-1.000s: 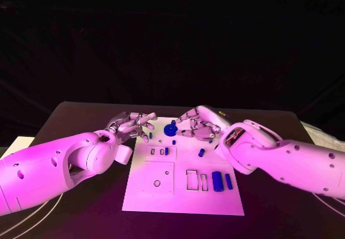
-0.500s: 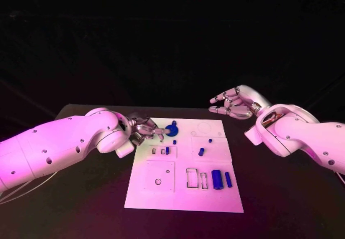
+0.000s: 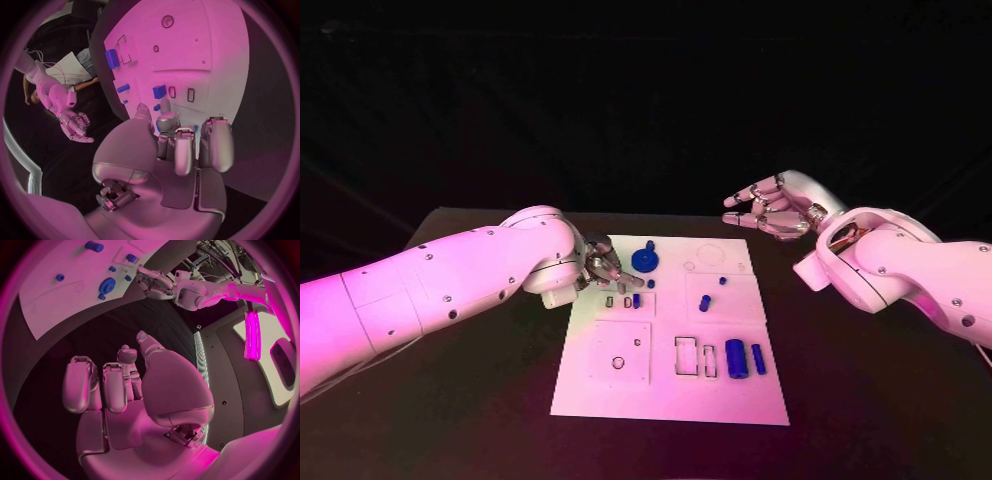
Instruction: Assemble the parts on the task board
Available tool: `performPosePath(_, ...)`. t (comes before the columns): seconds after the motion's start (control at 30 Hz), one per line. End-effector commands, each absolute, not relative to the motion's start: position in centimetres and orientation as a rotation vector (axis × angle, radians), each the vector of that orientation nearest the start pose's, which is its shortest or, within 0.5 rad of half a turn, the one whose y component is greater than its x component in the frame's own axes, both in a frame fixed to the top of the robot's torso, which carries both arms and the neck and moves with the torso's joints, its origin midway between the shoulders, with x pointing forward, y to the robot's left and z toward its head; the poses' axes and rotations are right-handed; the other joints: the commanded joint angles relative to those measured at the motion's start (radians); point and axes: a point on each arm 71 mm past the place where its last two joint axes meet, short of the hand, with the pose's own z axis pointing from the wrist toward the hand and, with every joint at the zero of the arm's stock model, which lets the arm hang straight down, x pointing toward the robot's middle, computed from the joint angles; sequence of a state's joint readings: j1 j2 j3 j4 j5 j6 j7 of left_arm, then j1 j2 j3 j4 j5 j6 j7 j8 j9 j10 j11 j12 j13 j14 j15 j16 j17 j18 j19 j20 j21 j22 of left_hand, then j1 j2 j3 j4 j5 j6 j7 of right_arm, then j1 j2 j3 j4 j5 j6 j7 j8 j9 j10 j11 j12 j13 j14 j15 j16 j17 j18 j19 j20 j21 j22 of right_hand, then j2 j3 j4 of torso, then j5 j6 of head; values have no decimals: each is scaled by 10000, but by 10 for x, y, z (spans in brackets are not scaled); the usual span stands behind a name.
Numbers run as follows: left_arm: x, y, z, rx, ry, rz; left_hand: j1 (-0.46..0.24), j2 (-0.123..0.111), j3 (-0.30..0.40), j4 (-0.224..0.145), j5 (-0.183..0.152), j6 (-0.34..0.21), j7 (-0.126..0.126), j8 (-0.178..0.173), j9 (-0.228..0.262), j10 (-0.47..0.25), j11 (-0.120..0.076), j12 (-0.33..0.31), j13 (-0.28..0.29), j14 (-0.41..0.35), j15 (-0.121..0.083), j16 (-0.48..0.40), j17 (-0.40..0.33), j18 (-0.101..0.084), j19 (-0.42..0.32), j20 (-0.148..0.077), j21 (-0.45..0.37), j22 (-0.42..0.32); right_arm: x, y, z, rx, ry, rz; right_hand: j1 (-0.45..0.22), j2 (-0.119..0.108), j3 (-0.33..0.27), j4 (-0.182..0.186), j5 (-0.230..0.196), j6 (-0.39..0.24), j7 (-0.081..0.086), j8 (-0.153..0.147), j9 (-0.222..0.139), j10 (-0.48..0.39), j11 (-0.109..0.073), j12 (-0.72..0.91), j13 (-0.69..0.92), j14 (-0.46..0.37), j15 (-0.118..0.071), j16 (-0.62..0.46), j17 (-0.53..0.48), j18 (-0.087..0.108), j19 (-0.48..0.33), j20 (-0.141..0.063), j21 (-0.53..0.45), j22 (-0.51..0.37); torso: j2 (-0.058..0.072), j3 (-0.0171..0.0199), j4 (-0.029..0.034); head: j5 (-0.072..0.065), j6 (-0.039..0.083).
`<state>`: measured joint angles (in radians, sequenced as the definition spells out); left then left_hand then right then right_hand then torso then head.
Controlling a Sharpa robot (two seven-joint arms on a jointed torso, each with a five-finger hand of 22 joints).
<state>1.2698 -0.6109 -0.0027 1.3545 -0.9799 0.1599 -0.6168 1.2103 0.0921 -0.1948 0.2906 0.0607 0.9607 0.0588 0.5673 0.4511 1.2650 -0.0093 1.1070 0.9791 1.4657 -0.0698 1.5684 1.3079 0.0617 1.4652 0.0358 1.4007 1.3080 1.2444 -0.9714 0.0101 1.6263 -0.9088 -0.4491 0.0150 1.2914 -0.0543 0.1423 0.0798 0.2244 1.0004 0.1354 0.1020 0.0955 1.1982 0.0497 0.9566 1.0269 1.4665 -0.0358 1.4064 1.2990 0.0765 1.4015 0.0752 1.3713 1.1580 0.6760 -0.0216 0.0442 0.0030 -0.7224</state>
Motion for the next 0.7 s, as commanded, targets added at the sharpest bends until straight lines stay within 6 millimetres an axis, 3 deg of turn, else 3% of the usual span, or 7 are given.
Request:
performPosePath(0.03, 516, 147, -197, -1380, 23894, -3471, -117, 3, -80, -6, -9, -113, -13, 82, 82, -19, -45, 10, 6, 1051, -68, 24, 2629, -90, 233, -44, 37, 37, 482, -239, -135, 3686, 15707, 9406, -1, 35, 23, 59, 36, -33, 44, -42, -5, -65, 15, -56, -52, 450, 95, -48, -22, 65, -67, 18, -70, -30, 9, -18, -20, 18, 4)
performPosePath(0.4, 519, 138, -200, -952, 24131, -3272, -152, 0, -179, -8, -17, -184, -17, 176, 217, -6, -47, 51, 58, 1051, -69, 24, 2629, -107, 256, -44, 94, 133, 482, -238, -137, 3658, 15881, 9305, -6, 33, 7, 77, 57, -45, 45, -47, -8, -123, 17, -155, -146, 436, 96, -92, -76, 81, -103, 19, -120, -116, 6, -15, 6, 0, -174)
performPosePath(0.7, 518, 132, -200, -806, 24182, -3325, -156, 19, -218, -10, -20, -204, -27, 236, 294, 18, -54, 90, 100, 1051, -73, 24, 2629, -118, 273, -47, 132, 194, 483, -235, -138, 3616, 15966, 9343, -9, 35, 2, 84, 62, -46, 45, -47, -9, -132, 17, -172, -164, 431, 96, -110, -99, 86, -113, 19, -134, -140, 6, -13, 3, -12, -242)
